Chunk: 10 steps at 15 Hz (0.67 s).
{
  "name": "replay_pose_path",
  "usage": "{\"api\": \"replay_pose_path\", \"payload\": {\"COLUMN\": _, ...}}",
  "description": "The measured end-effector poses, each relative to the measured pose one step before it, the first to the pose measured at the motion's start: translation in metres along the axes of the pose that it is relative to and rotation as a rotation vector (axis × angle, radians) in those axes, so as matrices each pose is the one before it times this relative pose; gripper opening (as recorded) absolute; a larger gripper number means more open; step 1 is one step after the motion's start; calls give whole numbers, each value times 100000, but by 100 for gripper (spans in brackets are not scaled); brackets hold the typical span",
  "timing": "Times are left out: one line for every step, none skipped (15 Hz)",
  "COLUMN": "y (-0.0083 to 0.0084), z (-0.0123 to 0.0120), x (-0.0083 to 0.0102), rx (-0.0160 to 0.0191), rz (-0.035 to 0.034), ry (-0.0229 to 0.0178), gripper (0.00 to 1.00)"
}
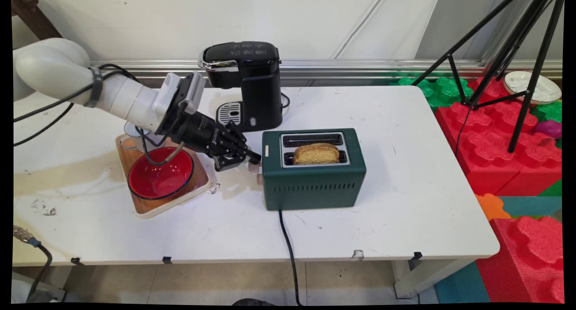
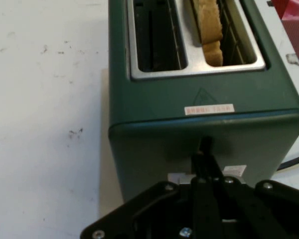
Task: Press the toaster switch
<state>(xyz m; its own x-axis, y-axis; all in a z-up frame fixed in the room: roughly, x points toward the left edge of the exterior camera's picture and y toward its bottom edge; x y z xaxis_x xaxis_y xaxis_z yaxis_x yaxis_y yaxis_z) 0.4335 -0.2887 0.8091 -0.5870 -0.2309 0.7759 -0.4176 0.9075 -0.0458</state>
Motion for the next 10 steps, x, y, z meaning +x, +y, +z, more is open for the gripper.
{"api": "replay_pose_path", "payload": {"y": -28, "z": 236, "x": -172, "rx": -81, "rz": -51, "ry": -467, "gripper": 0}}
{"api": "replay_pose_path", "payload": {"y": -28, "z": 238, "x": -151, "rx": -87, "rz": -108, "ry": -440, "gripper": 0}}
{"api": "replay_pose_path", "payload": {"y": -24, "z": 188, "x": -118, "rx": -58, "rz": -48, "ry": -340, "gripper": 0}}
{"api": "replay_pose_path", "payload": {"y": -19, "z": 122, "x": -69, "rx": -22, "rz": -12, "ry": -219, "gripper": 0}}
{"api": "replay_pose_path", "payload": {"y": -10, "z": 153, "x": -116, "rx": -35, "rz": -86, "ry": -349, "gripper": 0}}
{"api": "replay_pose_path", "payload": {"y": -21, "z": 179, "x": -130, "rx": -1, "rz": -153, "ry": -441, "gripper": 0}}
{"api": "replay_pose_path", "payload": {"y": -13, "z": 136, "x": -83, "rx": -41, "rz": -41, "ry": -299, "gripper": 0}}
{"api": "replay_pose_path", "payload": {"y": -16, "z": 126, "x": -79, "rx": -46, "rz": -95, "ry": -298, "gripper": 0}}
{"api": "replay_pose_path", "payload": {"y": -12, "z": 98, "x": -56, "rx": -26, "rz": -45, "ry": -226, "gripper": 0}}
{"api": "replay_pose_path", "payload": {"y": 13, "z": 133, "x": -134, "rx": 31, "rz": -141, "ry": -408, "gripper": 0}}
